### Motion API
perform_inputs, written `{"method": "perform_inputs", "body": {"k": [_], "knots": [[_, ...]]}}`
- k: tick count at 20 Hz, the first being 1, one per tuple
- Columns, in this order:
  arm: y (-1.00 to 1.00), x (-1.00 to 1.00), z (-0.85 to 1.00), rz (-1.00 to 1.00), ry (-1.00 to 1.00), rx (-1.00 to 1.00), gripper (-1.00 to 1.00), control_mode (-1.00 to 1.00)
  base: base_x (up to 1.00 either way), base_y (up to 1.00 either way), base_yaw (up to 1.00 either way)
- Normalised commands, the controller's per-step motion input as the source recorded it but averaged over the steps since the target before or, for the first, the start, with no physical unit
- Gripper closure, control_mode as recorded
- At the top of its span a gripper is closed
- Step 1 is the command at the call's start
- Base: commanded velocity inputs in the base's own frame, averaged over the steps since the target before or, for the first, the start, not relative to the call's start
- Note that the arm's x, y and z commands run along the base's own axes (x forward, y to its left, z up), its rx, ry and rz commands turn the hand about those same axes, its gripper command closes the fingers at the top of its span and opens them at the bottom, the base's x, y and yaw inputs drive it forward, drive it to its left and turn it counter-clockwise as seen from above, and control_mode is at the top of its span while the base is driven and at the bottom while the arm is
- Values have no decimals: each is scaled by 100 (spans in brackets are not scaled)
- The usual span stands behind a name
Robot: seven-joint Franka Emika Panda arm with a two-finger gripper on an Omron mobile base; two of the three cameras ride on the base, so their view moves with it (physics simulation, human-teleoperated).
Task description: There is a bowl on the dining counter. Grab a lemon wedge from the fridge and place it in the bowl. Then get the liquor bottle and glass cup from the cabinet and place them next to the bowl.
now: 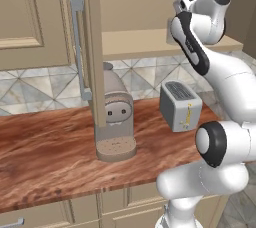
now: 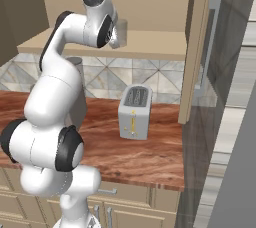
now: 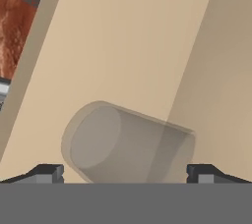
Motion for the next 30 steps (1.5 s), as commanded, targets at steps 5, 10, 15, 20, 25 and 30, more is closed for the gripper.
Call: {"method": "perform_inputs", "body": {"k": [5, 10, 15, 20, 25, 30], "knots": [[-5, 18, -3, 0, 0, 0, -100, -100, 0, 0, 0], [-1, 20, -3, 0, 0, 0, -100, -100, 0, 0, 0], [-4, 20, -8, 0, 0, 0, -100, -100, 0, 0, 0], [-19, 11, -14, 0, 0, 0, -100, -100, 0, 0, 0], [-15, 6, -8, 0, 0, 1, -100, -100, 0, 0, 0], [-3, 0, -17, 0, 1, 0, -100, -100, 0, 0, 0]]}}
